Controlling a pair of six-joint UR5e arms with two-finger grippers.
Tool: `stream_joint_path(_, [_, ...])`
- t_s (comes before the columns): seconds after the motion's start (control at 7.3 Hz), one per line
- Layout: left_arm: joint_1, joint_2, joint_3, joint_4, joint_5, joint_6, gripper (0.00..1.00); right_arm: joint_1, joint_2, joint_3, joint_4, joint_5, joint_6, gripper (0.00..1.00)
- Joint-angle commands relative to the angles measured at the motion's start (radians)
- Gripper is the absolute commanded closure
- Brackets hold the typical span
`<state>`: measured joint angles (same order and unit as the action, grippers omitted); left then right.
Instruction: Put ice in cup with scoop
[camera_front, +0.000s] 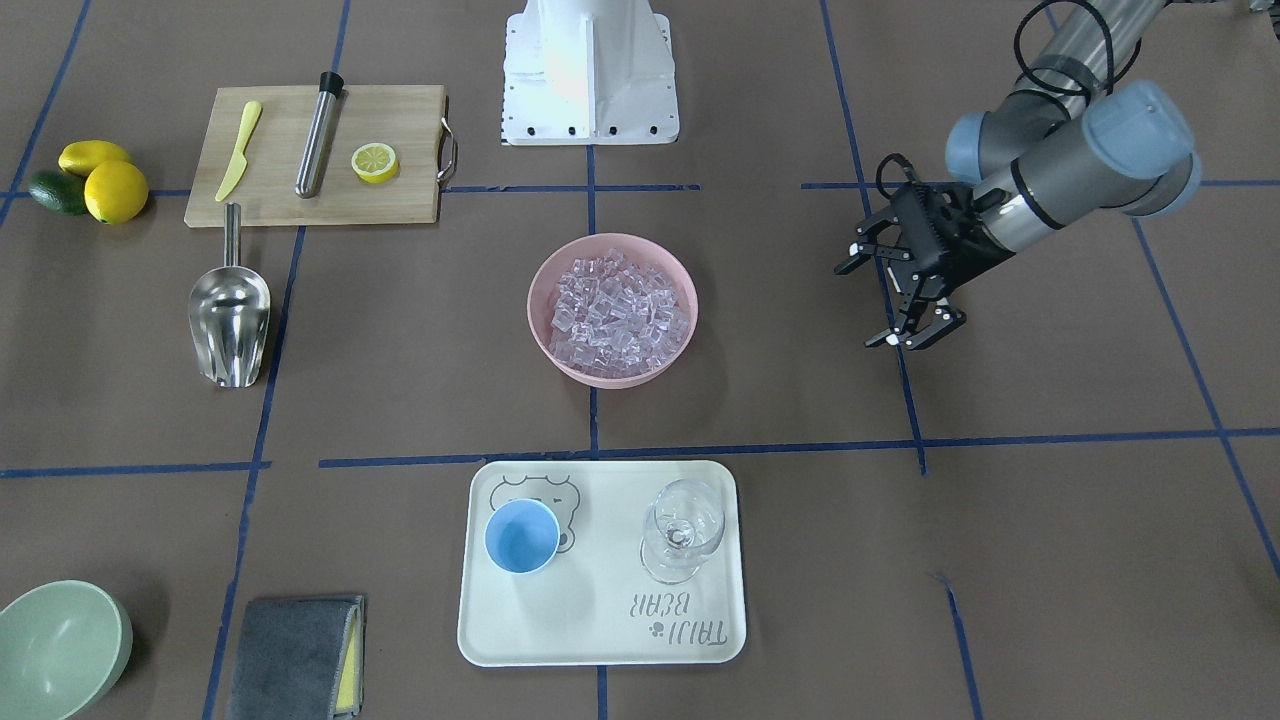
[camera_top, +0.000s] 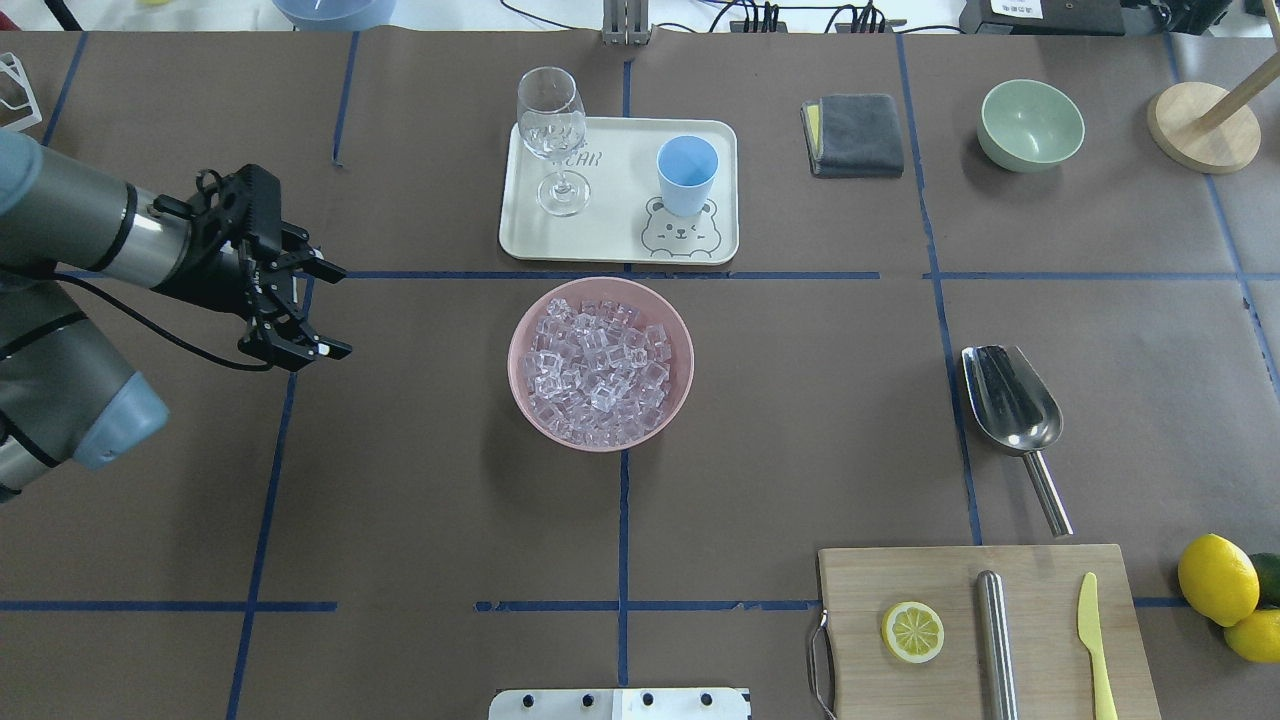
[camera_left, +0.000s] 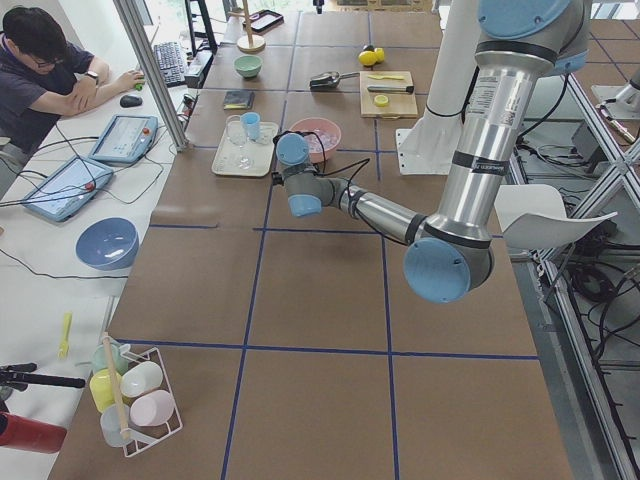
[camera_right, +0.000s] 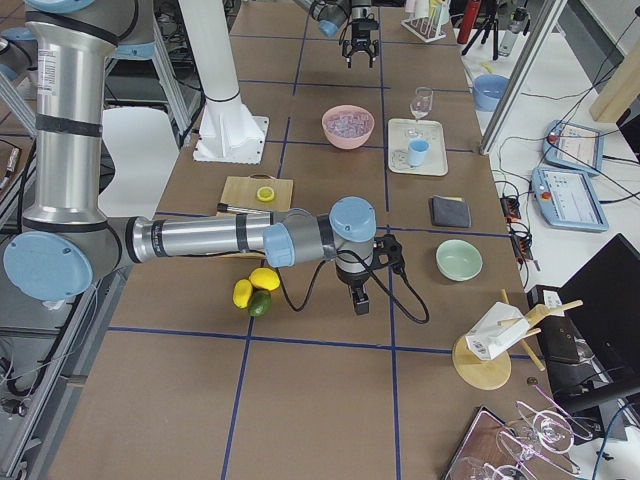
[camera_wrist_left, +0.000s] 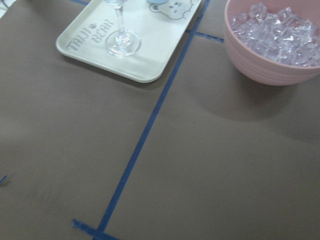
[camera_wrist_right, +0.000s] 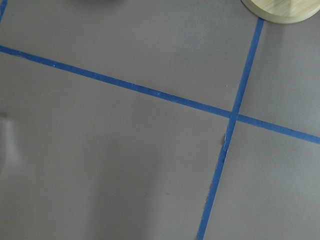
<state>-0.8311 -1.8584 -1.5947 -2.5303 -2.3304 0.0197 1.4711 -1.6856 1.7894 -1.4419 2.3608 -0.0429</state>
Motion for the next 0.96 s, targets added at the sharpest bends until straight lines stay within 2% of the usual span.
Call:
stream_joint_path(0.0, [0.119, -0.022, 0.065, -0.149, 0.115, -0.003, 0.0, 0.0, 0.007, -0.002, 0.0, 0.0, 0.0, 0.0])
stream_joint_path(0.27, [0.205, -0.085, 0.175, -0.269, 0.249, 0.0, 0.0, 0.0, 0.007, -0.002, 0.0, 0.0, 0.002, 0.0])
stream_joint_path(0.41, [0.242, -0.12, 0.223, -0.295, 0.284, 0.002, 0.0, 0.0, 0.007, -0.002, 0.0, 0.0, 0.002, 0.0])
stream_joint_path(0.82, [0.25, -0.168, 0.243, -0.295, 0.29, -0.004, 0.0, 0.0, 0.007, -0.002, -0.002, 0.0, 0.003, 0.0])
